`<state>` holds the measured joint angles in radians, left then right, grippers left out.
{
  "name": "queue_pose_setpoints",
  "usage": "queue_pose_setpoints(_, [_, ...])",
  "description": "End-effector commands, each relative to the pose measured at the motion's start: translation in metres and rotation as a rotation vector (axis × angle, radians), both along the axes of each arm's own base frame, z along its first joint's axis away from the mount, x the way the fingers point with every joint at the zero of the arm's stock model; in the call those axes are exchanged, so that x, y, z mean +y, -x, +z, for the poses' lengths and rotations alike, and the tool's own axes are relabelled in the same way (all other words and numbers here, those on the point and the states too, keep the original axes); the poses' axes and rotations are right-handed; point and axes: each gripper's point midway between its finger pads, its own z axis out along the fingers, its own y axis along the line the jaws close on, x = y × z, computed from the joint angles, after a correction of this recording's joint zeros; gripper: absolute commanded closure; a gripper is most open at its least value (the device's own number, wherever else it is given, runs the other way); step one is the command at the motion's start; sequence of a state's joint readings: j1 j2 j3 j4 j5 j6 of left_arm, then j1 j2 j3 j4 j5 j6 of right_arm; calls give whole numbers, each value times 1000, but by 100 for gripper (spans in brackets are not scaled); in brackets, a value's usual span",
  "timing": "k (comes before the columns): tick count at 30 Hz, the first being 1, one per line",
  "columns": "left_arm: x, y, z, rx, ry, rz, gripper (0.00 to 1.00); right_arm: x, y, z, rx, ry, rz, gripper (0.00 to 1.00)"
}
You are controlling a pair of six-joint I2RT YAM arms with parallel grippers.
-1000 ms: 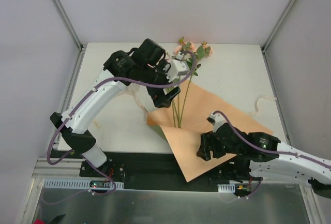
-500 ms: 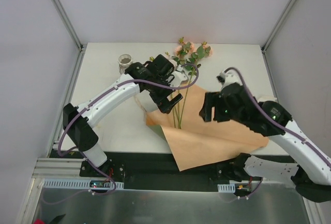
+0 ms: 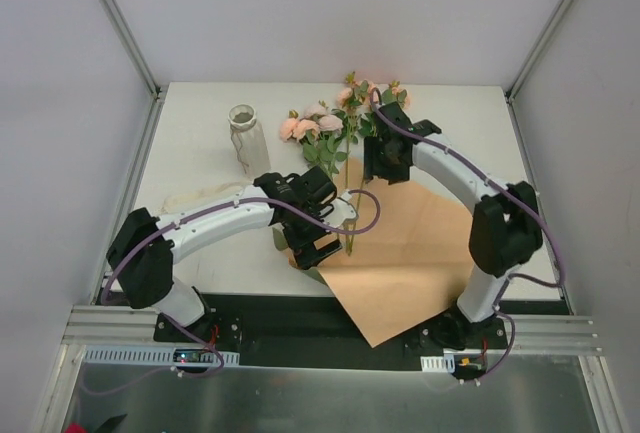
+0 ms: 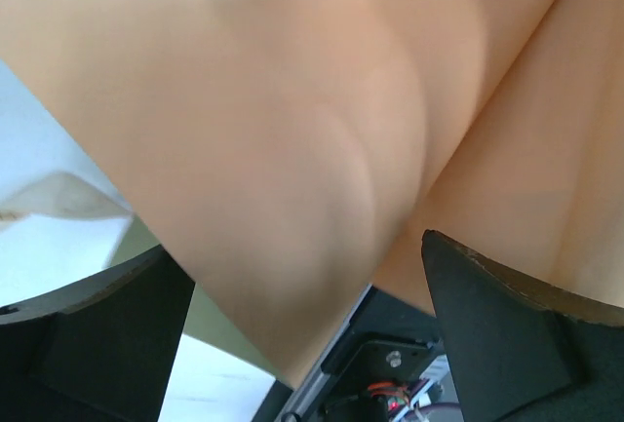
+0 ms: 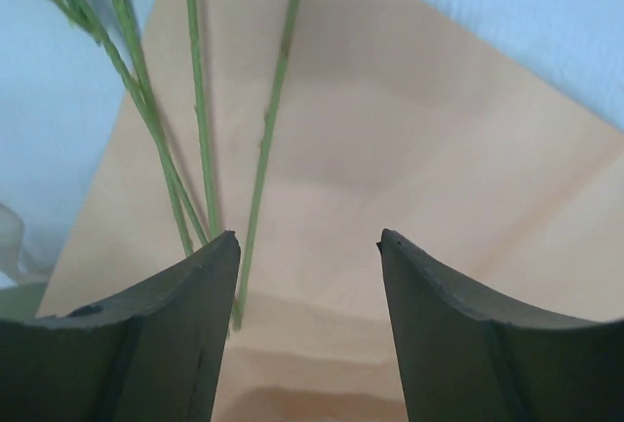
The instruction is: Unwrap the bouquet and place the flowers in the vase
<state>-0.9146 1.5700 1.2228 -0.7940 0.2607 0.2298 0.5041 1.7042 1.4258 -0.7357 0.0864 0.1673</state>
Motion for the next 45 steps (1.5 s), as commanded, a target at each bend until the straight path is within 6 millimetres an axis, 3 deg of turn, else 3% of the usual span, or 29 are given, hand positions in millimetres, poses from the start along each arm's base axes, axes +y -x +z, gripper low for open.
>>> queue_pose_setpoints(1, [31, -3, -4, -97, -48, 18, 5, 27, -60, 14, -104, -76, 10, 38])
queue_pose_setpoints(6, [65, -14, -14, -189, -166, 103, 7, 33, -91, -11, -101, -35, -10, 40])
queue_pose_setpoints(7, [76, -17, -17, -201, -193, 138, 8, 34, -95, -24, -81, -16, -9, 41])
queue_pose_setpoints(9, [88, -22, -18, -228, -225, 173, 8, 33, -106, -28, -96, 8, -16, 43])
queue_pose_setpoints(13, [115, -29, -25, -211, -270, 272, 8, 31, -115, -56, -66, 59, -22, 46])
queue_pose_setpoints(18, [130, -39, -16, -244, -271, 357, 7, 29, -122, -65, -74, 88, -16, 47])
queue_pose_setpoints(26, [165, -60, 28, -363, -234, 521, 1, 30, -121, -87, -48, 112, -22, 52])
queue_pose_setpoints(36, [224, -72, 93, -541, -178, 660, 1, 32, -123, -101, -36, 138, -51, 74])
queue_pose_setpoints(41, [250, -73, 109, -601, -196, 705, 1, 30, -123, -96, -44, 137, -81, 93])
queue_pose_setpoints(43, [253, -71, 115, -611, -184, 716, 1, 29, -124, -85, -67, 125, -101, 99])
queue_pose_setpoints(45, [255, -70, 117, -617, -185, 716, 1, 28, -124, -69, -95, 110, -122, 99])
